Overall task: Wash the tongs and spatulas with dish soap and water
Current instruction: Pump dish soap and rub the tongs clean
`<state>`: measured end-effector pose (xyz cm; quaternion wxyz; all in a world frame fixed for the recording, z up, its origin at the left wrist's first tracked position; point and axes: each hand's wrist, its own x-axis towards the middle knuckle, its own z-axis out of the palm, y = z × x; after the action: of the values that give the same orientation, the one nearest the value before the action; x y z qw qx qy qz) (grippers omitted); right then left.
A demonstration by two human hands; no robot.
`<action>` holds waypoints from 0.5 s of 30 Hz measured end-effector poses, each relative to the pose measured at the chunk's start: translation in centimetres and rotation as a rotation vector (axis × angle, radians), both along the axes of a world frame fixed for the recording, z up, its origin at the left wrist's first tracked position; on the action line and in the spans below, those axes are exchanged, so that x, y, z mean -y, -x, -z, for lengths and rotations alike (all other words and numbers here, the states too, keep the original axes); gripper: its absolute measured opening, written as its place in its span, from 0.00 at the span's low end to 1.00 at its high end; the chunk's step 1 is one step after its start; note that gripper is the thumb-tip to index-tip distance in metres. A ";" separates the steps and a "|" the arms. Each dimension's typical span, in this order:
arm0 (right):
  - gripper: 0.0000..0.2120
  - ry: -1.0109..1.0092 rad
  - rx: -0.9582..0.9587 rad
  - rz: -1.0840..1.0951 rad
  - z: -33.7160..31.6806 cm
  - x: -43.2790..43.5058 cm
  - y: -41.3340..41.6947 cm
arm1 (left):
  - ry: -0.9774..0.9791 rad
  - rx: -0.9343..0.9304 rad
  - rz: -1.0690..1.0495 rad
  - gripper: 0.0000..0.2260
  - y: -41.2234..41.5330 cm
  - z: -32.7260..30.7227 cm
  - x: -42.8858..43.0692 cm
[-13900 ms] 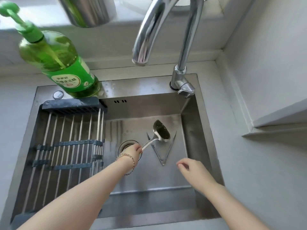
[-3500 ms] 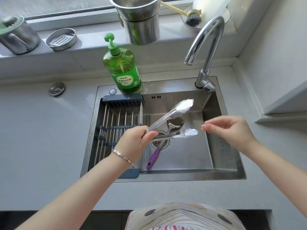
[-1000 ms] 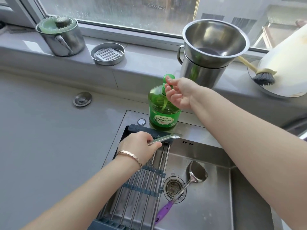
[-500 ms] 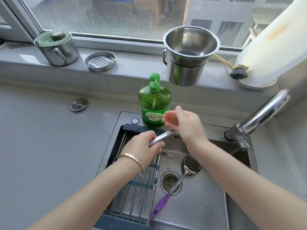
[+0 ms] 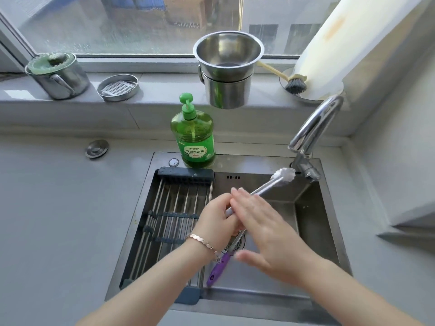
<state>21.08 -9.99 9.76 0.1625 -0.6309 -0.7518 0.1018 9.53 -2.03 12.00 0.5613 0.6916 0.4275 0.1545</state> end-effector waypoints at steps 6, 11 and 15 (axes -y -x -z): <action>0.41 -0.008 -0.030 -0.015 -0.9 2.0 -0.5 | 0.473 0.147 0.086 0.08 -0.1 -0.9 1.3; 0.42 -0.007 -0.080 0.166 -1.4 2.4 -2.7 | 0.665 0.214 0.116 0.12 0.7 -1.3 1.6; 0.40 -0.015 -0.054 -0.026 -1.2 3.3 -0.3 | 0.588 0.155 0.162 0.12 0.4 -1.4 2.3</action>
<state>21.39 -13.28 10.98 0.1861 -0.6168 -0.7561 0.1151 9.12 -4.35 13.45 0.7788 0.5175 0.3531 0.0312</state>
